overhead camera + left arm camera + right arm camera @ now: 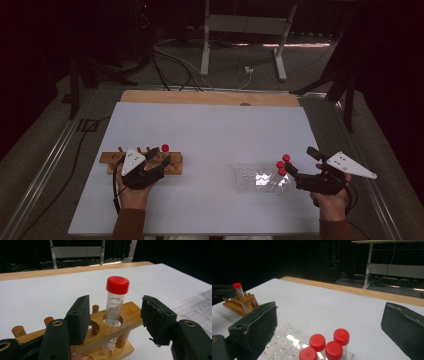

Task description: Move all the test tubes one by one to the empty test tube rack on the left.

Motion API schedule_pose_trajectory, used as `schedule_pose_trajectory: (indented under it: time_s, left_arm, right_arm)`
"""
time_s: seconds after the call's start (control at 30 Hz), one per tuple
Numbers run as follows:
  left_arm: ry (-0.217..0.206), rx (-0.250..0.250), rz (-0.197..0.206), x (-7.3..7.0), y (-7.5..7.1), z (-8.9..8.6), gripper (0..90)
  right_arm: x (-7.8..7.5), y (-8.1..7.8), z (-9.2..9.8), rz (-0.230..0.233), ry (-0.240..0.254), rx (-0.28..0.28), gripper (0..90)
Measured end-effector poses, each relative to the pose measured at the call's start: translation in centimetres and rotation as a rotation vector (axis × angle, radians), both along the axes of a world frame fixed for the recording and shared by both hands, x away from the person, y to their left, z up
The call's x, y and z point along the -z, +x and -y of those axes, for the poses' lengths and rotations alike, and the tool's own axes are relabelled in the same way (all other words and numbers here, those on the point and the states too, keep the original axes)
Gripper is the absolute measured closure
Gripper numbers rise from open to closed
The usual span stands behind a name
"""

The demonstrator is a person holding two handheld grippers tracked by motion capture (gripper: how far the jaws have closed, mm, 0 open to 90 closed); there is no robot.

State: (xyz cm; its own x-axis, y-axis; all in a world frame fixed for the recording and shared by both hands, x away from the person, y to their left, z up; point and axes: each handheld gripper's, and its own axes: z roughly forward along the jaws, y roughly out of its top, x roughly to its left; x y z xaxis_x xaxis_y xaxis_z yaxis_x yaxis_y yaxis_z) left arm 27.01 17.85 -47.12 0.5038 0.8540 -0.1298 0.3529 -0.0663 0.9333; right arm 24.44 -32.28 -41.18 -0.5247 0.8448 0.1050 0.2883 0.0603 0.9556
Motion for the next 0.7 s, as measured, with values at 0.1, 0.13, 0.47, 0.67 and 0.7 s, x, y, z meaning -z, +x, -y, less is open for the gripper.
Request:
schedule_pose_trajectory:
  time_s: [0.1, 0.13, 0.47, 0.67, 0.7]
  left_arm:
    - [-0.004, -0.010, 0.021, -0.6, -0.4, 0.0, 30.5]
    - [-0.002, -0.019, 0.025, -0.7, -0.5, 0.0, 24.6]
    - [0.000, -0.044, 0.036, -1.6, -1.0, -0.4, 1.2]
    - [-0.010, -0.054, 0.038, -1.6, -1.1, -0.7, 1.2]
    - [-0.012, -0.054, 0.038, -1.6, -1.0, -0.7, 1.2]
  right_arm:
    - [0.3, 0.1, 0.2, -0.011, -0.002, -0.002, 2.1]
    - [0.4, 0.1, 0.3, -0.011, -0.001, -0.002, 3.8]
    - [2.0, 0.0, 1.0, -0.015, -0.066, 0.006, 28.4]
    - [3.0, -0.2, 1.1, -0.001, -0.112, -0.017, 48.6]
    - [3.1, -0.3, 1.1, -0.002, -0.118, -0.025, 51.5]
